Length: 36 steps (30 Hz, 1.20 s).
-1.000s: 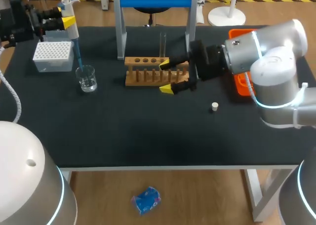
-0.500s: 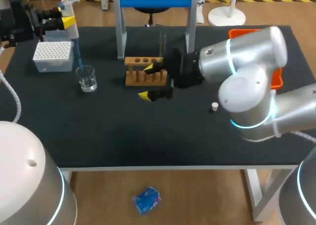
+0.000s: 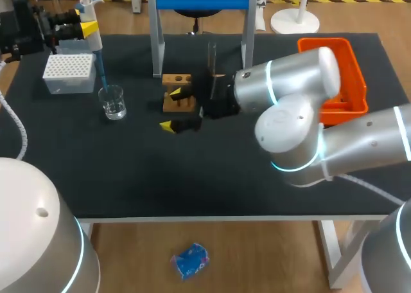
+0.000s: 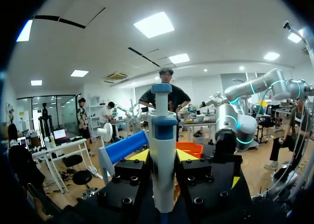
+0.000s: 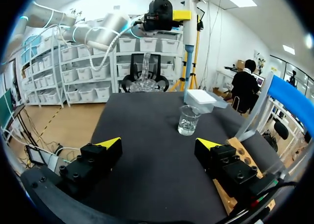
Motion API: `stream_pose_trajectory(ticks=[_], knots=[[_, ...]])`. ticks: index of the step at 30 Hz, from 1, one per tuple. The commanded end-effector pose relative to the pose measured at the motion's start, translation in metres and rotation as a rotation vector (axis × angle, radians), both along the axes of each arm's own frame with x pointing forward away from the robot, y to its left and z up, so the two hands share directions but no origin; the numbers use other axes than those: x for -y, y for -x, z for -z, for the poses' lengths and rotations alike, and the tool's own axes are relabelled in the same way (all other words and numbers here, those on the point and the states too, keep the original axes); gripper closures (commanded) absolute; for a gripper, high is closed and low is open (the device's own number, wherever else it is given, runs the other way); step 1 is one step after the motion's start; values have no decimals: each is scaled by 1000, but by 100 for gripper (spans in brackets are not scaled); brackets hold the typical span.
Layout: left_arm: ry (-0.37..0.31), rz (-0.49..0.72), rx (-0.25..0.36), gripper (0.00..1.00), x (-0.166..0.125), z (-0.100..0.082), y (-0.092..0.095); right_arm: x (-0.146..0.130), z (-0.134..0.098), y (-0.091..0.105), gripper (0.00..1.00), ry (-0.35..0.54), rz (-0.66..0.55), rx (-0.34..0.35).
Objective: Invert the test tube, pick up the pipette, mount the tip to pipette, aspirate from beaker and dispense into the tube, eject the tip, return the pipette, and cap with the stopper.
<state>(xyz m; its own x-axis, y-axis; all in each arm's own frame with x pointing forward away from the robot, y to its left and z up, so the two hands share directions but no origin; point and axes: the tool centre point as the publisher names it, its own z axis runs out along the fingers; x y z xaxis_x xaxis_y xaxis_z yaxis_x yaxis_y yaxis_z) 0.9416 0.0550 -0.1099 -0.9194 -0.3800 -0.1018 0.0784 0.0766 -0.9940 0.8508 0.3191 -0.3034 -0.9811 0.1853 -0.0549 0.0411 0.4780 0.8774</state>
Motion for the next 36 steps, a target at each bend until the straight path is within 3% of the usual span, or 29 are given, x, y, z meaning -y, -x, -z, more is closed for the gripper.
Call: stream_pose_trajectory(ticks=[1,13,36], knots=[[2,1,2,100,0,0,0,-36,22,-9,0,4,9,-5],[2,1,2,100,0,0,0,-51,42,-13,0,20,17,-29],[2,1,2,100,0,0,0,-49,42,-19,0,19,31,-16]])
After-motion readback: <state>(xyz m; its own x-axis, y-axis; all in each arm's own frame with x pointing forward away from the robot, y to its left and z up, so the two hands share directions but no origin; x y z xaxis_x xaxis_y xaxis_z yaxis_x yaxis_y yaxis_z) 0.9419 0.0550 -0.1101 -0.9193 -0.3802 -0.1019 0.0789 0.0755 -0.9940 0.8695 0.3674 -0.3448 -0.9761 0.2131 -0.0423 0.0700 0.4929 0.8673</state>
